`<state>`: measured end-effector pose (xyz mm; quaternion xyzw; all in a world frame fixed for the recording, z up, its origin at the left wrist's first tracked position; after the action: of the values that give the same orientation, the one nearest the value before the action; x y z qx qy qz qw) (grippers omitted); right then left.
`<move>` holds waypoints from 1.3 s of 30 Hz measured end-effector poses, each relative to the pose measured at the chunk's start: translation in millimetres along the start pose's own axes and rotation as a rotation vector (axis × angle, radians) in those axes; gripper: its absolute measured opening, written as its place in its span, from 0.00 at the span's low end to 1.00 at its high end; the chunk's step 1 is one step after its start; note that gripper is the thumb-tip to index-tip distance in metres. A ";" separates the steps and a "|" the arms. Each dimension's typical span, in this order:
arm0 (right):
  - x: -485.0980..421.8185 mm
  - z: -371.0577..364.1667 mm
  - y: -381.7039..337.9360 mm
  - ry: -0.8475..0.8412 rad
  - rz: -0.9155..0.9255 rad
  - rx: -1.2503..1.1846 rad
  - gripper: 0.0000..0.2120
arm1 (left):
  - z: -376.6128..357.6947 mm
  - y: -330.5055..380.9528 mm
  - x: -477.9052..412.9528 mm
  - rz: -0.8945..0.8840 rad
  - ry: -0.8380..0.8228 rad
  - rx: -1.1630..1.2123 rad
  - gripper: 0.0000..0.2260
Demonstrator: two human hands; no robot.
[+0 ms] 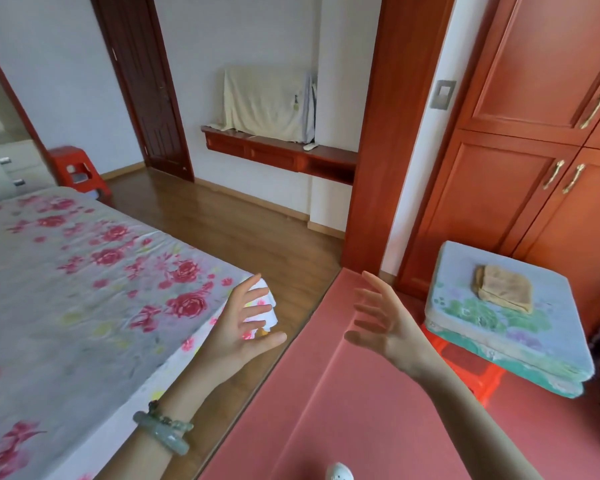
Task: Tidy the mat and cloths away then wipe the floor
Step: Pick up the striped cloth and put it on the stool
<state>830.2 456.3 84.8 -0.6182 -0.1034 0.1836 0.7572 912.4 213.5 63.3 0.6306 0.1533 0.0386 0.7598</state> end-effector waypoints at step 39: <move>-899.0 -26.3 78.2 -0.416 -0.039 -0.008 0.42 | 80.0 -188.5 -760.3 0.223 0.438 -0.060 0.37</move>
<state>9.3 80.9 66.4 -0.5679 -0.2700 0.2923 0.7205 187.2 -91.8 33.2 0.5974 0.2427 0.2627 0.7178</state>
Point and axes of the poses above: each hand's wrist, its own x-axis away from the middle knuckle, its own z-axis out of the back of the hand, y = z × x, the point moved 1 cm from there along -x, towards the middle knuckle, and after that the axes turned 5 degrees about y, right-handed, at the moved point
